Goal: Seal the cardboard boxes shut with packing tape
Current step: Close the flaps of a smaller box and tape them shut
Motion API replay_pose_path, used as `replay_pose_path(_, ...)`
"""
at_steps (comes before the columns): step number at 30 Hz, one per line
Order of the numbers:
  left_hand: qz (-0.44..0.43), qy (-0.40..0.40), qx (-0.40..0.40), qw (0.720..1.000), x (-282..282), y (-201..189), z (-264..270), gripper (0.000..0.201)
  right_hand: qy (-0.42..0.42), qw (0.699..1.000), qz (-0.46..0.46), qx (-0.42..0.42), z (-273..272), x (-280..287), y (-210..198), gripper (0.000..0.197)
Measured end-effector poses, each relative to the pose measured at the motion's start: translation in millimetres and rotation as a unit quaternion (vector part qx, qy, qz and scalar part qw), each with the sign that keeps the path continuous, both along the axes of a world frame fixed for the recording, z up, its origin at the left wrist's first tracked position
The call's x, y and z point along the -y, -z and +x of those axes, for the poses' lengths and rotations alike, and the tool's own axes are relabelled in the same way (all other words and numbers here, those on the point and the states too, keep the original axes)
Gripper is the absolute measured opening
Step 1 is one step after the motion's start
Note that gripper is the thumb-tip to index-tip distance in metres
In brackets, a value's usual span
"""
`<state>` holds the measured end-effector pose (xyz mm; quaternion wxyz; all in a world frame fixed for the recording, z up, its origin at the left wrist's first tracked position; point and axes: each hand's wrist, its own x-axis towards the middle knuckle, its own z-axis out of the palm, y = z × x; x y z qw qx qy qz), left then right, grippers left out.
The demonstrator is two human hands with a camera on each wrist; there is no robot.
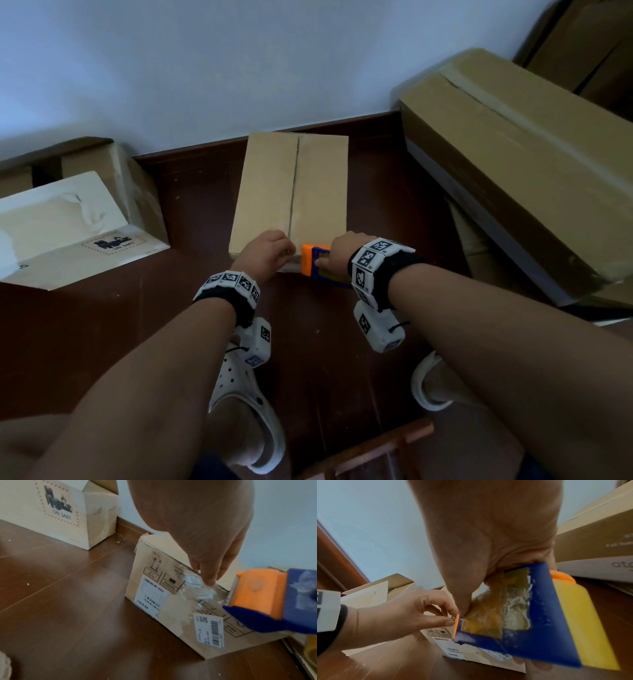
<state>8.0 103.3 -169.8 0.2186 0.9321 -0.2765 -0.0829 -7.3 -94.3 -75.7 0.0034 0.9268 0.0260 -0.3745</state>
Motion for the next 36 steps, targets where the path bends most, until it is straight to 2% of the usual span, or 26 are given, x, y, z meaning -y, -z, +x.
replay_pose_path(3, -0.011, -0.008, 0.034, 0.999, 2.5, 3.7, -5.3, 0.015, -0.004, 1.000, -0.005, 0.002, -0.9, 3.0, 1.0, 0.054)
replay_pose_path(7, 0.016, 0.025, 0.066, 0.997, -2.4, 9.8, -1.8, 0.026, -0.024, 1.000, -0.012, 0.015, -0.9, 6.6, 1.5, 0.054)
replay_pose_path(21, -0.009, -0.009, 0.079, 0.997, -3.3, 16.2, -11.6, 0.030, -0.010, 0.999, 0.021, 0.034, -5.5, 37.0, 2.4, 0.058)
replay_pose_path(26, -0.014, -0.016, 0.090, 0.996, -3.2, 20.1, -7.5, 0.026, 0.004, 0.999, -0.021, 0.026, -13.4, 86.3, -0.6, 0.056)
replay_pose_path(29, -0.010, -0.016, 0.085, 0.996, -4.0, 19.4, -7.2, 0.025, 0.014, 0.999, -0.038, 0.026, -19.0, 108.3, -5.5, 0.056)
replay_pose_path(36, 0.009, -0.050, 0.032, 0.998, 0.8, 12.9, -7.7, 0.017, 0.028, 0.998, -0.033, 0.035, -29.4, 115.7, -1.4, 0.055)
